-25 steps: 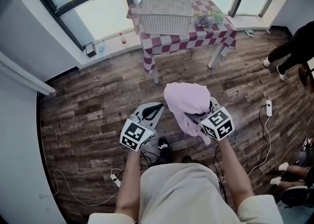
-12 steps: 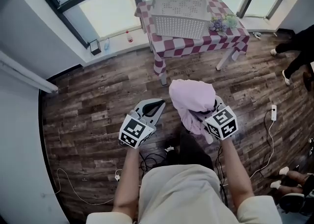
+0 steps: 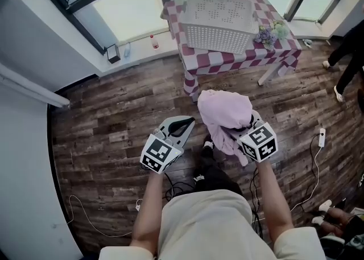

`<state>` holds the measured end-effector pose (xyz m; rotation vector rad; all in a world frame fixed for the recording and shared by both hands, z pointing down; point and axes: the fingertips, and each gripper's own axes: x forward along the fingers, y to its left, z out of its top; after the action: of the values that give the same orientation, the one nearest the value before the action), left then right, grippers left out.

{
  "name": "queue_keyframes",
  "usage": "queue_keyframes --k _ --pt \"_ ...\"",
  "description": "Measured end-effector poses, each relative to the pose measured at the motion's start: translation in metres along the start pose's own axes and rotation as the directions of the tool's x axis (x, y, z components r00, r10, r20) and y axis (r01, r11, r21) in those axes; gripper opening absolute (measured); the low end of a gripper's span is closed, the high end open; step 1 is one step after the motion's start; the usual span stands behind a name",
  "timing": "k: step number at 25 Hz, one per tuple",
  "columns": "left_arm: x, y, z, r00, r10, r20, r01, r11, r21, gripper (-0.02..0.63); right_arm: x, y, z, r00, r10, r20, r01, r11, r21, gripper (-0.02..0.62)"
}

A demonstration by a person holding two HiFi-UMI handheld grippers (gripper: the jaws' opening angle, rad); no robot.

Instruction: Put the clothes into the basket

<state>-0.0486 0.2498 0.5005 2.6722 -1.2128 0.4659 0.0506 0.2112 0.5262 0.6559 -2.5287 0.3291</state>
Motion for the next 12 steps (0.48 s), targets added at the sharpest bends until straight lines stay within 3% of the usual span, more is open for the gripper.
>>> queue_keyframes --k 12 --pt "0.066 0.086 0.05 1.0 -0.012 0.014 0.011 0.999 0.039 0.014 0.038 -0.061 0.051 1.0 0.001 0.009 -0.001 1.0 -0.008 0.31"
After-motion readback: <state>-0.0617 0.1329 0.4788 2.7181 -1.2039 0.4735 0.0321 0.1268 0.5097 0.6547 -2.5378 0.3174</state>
